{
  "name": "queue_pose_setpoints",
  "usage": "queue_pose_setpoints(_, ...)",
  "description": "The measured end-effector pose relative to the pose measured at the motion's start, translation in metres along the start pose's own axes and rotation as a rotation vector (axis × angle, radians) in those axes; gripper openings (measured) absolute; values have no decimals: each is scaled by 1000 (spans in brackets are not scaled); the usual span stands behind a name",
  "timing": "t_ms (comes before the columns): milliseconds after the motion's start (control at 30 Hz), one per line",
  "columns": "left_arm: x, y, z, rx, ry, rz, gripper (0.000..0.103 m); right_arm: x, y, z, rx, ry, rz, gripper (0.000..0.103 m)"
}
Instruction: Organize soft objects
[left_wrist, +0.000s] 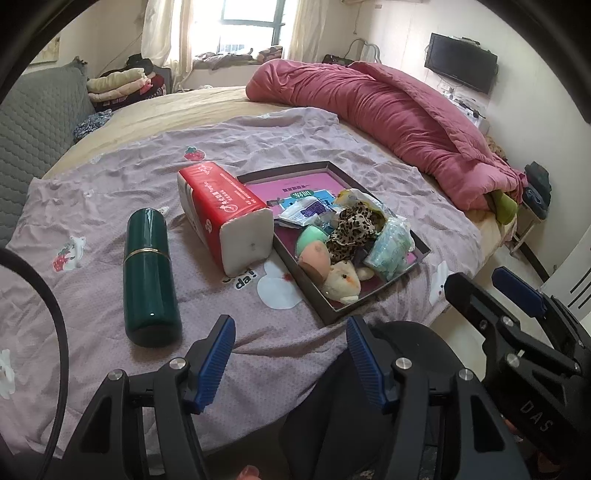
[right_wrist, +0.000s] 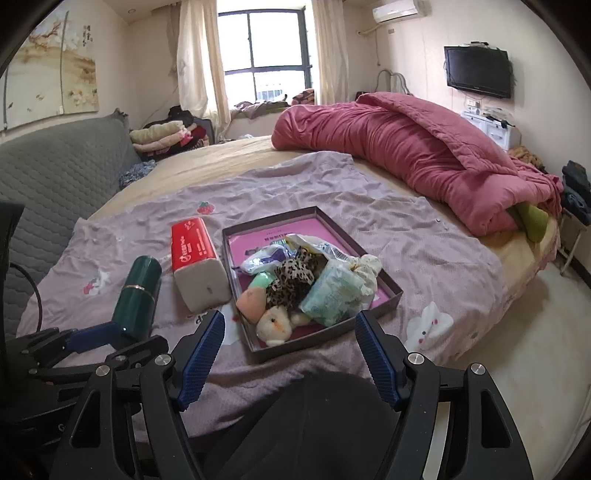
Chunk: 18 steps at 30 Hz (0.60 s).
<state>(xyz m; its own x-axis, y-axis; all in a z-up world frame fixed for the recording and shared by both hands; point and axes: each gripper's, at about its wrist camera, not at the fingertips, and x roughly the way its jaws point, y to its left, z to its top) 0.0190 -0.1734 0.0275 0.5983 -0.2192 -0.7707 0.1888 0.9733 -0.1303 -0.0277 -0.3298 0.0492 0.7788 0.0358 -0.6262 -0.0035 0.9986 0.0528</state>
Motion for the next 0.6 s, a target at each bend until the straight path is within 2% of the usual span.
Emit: queue_pose_setpoints(600,2,-1,-1,-4,10,9,62,2,-7,-9,2,38,2,75)
